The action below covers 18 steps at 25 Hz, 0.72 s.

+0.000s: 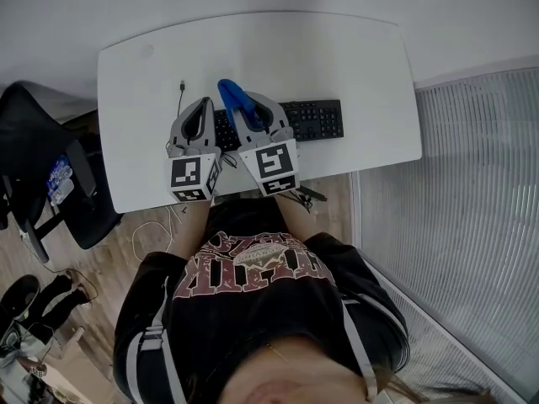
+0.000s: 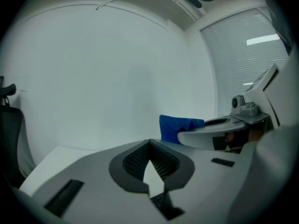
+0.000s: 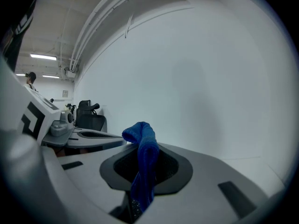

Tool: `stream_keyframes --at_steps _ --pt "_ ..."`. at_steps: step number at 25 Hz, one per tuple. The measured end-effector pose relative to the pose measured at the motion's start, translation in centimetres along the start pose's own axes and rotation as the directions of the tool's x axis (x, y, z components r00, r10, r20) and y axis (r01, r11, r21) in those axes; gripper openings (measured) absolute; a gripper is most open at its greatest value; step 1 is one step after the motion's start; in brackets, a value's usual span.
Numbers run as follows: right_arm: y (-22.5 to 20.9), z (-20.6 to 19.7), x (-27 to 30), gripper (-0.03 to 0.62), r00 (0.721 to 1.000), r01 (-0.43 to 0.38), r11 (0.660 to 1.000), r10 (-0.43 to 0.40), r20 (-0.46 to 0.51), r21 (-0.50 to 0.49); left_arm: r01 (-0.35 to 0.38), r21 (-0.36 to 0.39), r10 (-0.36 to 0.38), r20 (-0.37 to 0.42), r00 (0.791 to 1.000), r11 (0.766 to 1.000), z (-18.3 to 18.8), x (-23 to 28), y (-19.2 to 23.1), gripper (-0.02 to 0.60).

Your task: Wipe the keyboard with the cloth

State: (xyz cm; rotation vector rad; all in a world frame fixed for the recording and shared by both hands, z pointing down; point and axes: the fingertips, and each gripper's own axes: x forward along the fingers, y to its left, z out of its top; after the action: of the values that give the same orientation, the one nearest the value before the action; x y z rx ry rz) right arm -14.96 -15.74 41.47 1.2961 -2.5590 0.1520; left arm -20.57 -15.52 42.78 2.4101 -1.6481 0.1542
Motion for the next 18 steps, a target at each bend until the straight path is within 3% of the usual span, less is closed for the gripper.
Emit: stream_keyframes --at_steps 10,18 --pt "2.2 -4.0 2.8 0.064 0.994 0.017 1.0 -0.017 -0.105 0.004 -0.002 0.001 0.002 -0.072 0.997 1.0 -5.5 -0.9 3.5 0.029" --pt "3.9 -7.4 4.9 0.064 0.978 0.007 1.0 -0.011 -0.207 -0.02 -0.002 -0.041 -0.005 -0.188 0.982 0.999 -10.6 -1.4 5.4 0.029"
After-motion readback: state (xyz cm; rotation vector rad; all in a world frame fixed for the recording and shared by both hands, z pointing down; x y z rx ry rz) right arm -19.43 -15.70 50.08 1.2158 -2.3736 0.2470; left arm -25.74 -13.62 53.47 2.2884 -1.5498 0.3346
